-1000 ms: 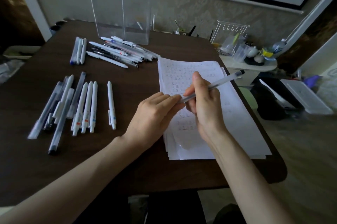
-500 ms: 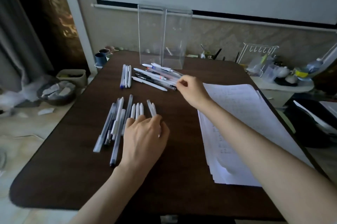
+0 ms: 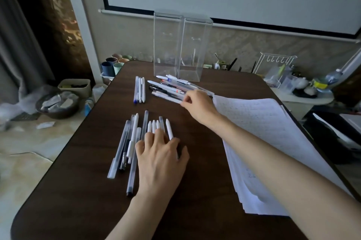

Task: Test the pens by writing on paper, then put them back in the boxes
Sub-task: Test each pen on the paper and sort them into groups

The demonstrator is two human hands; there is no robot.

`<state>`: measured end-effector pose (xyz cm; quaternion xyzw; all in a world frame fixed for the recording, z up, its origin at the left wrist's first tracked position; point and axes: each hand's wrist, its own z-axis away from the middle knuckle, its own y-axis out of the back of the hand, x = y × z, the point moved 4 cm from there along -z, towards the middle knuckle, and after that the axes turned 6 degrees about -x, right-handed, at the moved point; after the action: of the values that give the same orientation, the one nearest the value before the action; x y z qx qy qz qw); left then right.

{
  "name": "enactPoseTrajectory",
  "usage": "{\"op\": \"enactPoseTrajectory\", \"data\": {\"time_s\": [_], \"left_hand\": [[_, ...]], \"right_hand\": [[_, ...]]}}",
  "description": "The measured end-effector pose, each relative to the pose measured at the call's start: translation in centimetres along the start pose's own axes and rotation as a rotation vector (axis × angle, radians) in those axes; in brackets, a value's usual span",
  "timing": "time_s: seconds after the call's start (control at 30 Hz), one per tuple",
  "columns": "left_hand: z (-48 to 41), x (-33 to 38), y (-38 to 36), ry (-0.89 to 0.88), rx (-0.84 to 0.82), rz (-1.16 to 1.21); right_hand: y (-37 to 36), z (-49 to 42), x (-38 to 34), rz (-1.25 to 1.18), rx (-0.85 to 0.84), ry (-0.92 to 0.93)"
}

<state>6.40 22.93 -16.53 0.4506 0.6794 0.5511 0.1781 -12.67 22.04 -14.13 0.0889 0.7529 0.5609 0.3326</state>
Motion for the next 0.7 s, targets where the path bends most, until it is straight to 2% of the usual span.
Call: {"op": "enactPoseTrajectory", "data": {"time_s": [0.1,0.2,0.33,0.53,0.6,0.7], "left_hand": [[0.0,0.4,0.2,-0.040,0.001,0.033],[0.4,2.0,0.1,-0.270,-0.011,0.086],[1.7,5.3,-0.8,-0.574,-0.214,0.201],[1.4,10.1,-1.5,-0.728,-0.414,0.405],[1.3,11.9,-1.7,-0.837,-0.510,0.426],[1.5,13.6,-2.6,-1.004,-0.585,0.402]], "right_hand": [[3.4,4.4,1.5,-0.010,-0.032,0.018],[6.9,9.7,4.2,0.023,-0.062,0.013],[9.7,15.8,9.5,0.197,-0.057,-0.047],[10.3,19.7,15.1,0.235,-0.121,-0.182],[10.0,19.6,15.5,0.245,-0.143,-0.201],[9.0,18.2,14.3,0.160,-0.090,-0.174]]}}
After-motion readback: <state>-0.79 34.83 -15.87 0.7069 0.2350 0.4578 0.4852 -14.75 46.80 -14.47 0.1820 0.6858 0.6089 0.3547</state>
